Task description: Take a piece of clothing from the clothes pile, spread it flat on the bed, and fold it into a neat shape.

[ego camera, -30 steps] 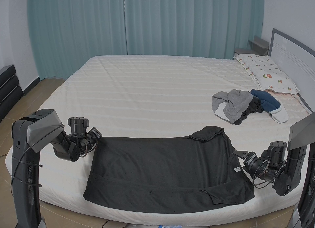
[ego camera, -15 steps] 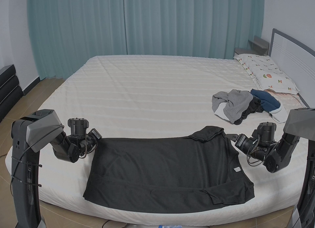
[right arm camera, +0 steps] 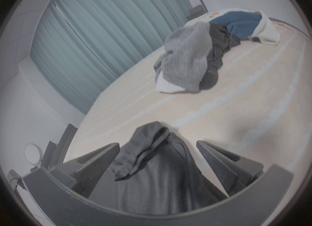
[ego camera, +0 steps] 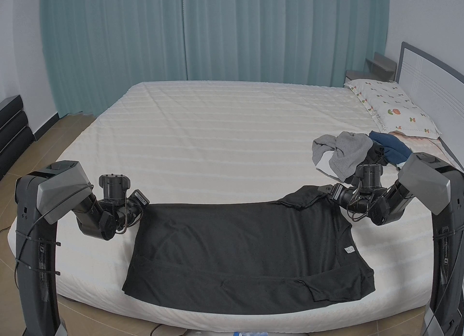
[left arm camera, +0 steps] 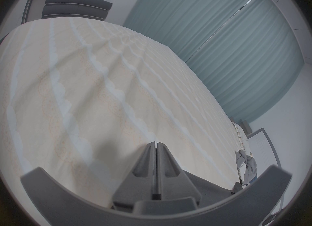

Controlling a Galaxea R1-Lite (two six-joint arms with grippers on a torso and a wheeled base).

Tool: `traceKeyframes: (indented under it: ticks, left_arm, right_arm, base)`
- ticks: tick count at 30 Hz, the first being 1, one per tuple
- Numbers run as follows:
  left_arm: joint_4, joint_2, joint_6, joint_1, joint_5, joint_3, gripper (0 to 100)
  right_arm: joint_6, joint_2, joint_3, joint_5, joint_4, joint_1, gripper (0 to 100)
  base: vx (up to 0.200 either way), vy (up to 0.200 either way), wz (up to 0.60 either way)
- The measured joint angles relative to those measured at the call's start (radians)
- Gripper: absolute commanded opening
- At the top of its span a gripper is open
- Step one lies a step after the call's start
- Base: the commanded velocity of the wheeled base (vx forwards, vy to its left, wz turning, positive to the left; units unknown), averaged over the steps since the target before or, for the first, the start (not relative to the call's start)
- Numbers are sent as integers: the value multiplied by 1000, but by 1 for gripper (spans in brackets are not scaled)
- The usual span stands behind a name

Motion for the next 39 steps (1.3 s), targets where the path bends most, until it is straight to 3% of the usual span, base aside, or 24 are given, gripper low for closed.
traceKeyframes:
  ticks: [3,4,24,31,39]
  left_arm:
    - [0,-1,-1,0,0,0,0]
    - [0,-1,-1,0,0,0,0]
    - [8,-1,-1,0,0,-6,0]
    - [8,-21,-1,11,0,-1,0]
    - [8,-49,-1,26,1,19,0]
  right_arm:
    - [-3,27,-29,4,6,-3,100]
    - [-3,39,-37,6,7,-7,0]
    - [21,43,-27,15,-15,-50,0]
    - [106,11,19,14,-150,-63,0]
    - [144,-28,111,14,-210,-84,0]
  base:
    - [0,0,0]
    - [0,0,0]
    - [0,0,0]
    - [0,0,0]
    - [0,0,0]
